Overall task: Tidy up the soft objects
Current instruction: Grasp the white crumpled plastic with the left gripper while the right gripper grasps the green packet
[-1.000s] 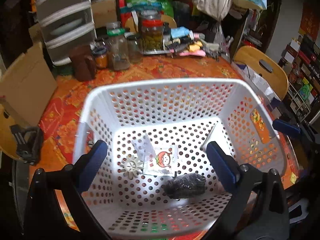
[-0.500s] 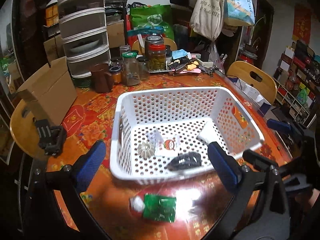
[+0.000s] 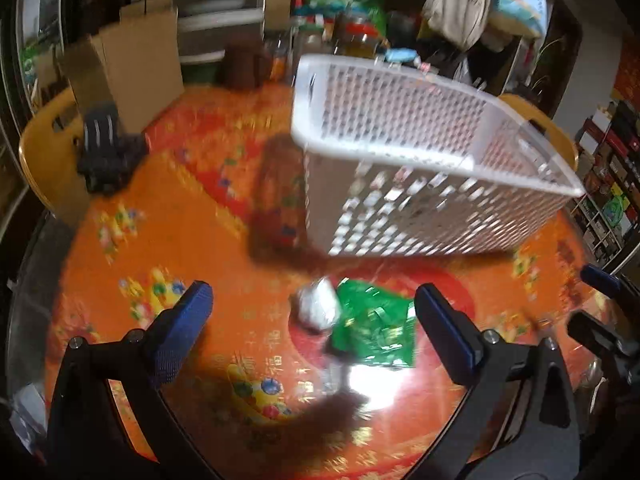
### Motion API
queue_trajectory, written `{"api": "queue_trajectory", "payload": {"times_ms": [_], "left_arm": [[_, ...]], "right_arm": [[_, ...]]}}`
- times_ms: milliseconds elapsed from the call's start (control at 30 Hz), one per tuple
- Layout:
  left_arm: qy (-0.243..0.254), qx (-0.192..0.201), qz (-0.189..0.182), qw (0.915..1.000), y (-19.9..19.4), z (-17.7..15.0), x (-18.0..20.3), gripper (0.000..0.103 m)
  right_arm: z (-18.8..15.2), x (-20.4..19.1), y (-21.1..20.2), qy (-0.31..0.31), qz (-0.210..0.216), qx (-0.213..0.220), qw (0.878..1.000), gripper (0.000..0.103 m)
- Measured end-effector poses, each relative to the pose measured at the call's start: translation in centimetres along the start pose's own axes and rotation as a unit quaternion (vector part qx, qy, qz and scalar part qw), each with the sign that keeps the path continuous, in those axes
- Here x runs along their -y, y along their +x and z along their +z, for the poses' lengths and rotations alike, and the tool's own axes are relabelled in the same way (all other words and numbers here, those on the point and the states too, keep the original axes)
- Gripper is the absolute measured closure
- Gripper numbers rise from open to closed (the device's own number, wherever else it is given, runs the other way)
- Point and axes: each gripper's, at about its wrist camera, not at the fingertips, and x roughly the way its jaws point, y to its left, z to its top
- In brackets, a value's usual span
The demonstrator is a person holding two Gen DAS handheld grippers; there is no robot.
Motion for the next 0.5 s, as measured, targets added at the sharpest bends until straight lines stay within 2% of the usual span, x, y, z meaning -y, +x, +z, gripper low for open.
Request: {"api": "queue_trajectory", "payload": {"times_ms": [233, 500], "left_arm": [[-0.001, -0.017, 0.005, 0.9998, 3.1, -1.2, -0.2, 0.019], [0.012, -0.020, 0.007, 0.9997, 5.1, -1.1, 0.5, 0.048]], "right_arm": [[-1.8, -0.9, 2.8, 0.006, 0.024, -0.028, 0.999, 0.000], [-1.8, -2.6, 3.8, -0.005, 0.042, -0.024, 0.999, 0.001]]}}
